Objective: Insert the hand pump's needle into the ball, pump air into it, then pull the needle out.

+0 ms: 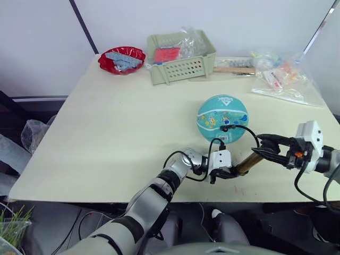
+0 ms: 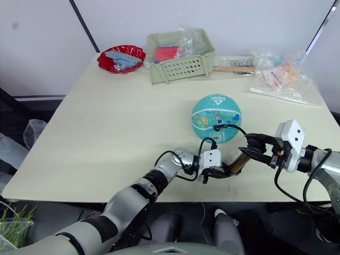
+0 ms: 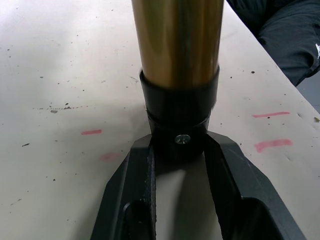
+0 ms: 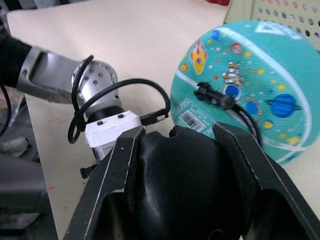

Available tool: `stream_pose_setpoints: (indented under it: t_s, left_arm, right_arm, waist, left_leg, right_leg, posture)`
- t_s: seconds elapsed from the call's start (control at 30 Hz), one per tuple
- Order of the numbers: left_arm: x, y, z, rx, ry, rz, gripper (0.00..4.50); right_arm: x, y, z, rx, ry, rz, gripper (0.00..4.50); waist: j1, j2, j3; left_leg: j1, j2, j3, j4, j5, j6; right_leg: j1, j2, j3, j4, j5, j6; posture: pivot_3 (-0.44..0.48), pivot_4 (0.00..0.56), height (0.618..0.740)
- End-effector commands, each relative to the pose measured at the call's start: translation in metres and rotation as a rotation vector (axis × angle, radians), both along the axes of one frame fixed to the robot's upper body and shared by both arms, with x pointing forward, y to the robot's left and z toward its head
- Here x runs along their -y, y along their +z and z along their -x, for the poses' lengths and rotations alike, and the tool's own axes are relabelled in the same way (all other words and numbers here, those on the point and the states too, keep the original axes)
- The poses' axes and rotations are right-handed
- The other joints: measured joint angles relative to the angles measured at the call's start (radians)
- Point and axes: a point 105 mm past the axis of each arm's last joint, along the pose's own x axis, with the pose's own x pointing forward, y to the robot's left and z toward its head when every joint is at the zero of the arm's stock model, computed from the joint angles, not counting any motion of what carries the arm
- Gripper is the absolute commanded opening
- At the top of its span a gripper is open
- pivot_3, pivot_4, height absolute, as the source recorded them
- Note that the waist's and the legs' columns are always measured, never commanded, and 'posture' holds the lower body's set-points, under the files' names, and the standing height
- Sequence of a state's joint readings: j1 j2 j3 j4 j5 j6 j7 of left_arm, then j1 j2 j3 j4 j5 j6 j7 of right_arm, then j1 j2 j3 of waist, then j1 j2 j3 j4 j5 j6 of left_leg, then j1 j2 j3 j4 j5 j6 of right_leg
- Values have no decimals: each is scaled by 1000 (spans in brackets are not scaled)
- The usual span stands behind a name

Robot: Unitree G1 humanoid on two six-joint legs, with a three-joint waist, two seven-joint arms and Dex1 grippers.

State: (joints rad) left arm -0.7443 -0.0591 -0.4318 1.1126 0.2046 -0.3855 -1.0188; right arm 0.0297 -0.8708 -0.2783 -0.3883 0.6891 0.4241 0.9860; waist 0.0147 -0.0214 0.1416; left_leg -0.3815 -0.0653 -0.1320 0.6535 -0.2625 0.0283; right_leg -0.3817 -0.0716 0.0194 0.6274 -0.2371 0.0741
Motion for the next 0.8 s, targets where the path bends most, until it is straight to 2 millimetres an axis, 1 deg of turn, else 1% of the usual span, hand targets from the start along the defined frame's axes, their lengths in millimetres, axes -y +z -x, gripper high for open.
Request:
stream_pose_setpoints:
  t_s: [0.03, 0.1, 0.2, 0.27, 0.47, 0.67, 0.77, 0.8]
  left_arm:
    - [-22, -36, 13, -84, 13, -142, 980]
    - [-16, -35, 16, -87, 6, -131, 980]
    - [-14, -35, 17, -84, 1, -128, 980]
    - [-13, -35, 18, -81, -13, -131, 980]
    - [-12, -36, 21, -85, -30, -132, 980]
    - [-12, -36, 24, -88, -42, -132, 980]
    - [-11, -36, 24, -88, -48, -132, 980]
    - [-12, -36, 24, -88, -50, -132, 980]
  right_arm:
    - [0, 55, 7, 160, 35, -60, 1633]
    - [2, 77, 12, 208, 42, -76, 1633]
    - [6, 93, 17, 223, 38, -64, 1633]
    - [13, 108, 20, 244, 19, -73, 1633]
    - [20, 134, 27, 264, 9, -72, 1633]
    - [16, 155, 32, 294, 16, -89, 1633]
    - [13, 155, 32, 281, 20, -89, 1633]
    - [11, 149, 31, 259, 22, -81, 1633]
  waist:
    - [0, 1, 1]
    - [1, 4, 3]
    - [5, 8, 5]
    - [6, 8, 5]
    - [5, 9, 6]
    - [6, 9, 6]
    - [6, 10, 6]
    - [6, 10, 6]
  left_leg:
    - [0, 0, 0, 0, 0, 0]
    - [0, -1, 0, 0, 0, 0]
    - [-1, -1, 0, 0, 0, 0]
    - [-1, -1, -1, 0, 0, 0]
    - [-2, -1, 0, 0, 0, 0]
    - [-3, -1, 0, 0, 0, 0]
    - [-7, -1, 1, 0, 0, 0]
    - [-9, -1, 0, 0, 0, 0]
  right_leg:
    - [0, 0, 0, 0, 0, 0]
    - [0, -1, 0, 0, 0, 0]
    - [0, -2, 0, 0, 0, 0]
    - [0, -1, -1, 0, 0, 0]
    - [0, -2, -1, -1, 0, 0]
    - [-2, -2, -1, -1, 0, 0]
    - [-6, -3, -1, 0, 0, 0]
    - [-9, -2, -1, 0, 0, 0]
  posture:
    - [0, 150, 740]
    - [0, 150, 740]
    - [0, 150, 740]
    - [0, 150, 740]
    - [0, 150, 740]
    - [0, 150, 740]
    - [0, 150, 740]
    - [0, 150, 740]
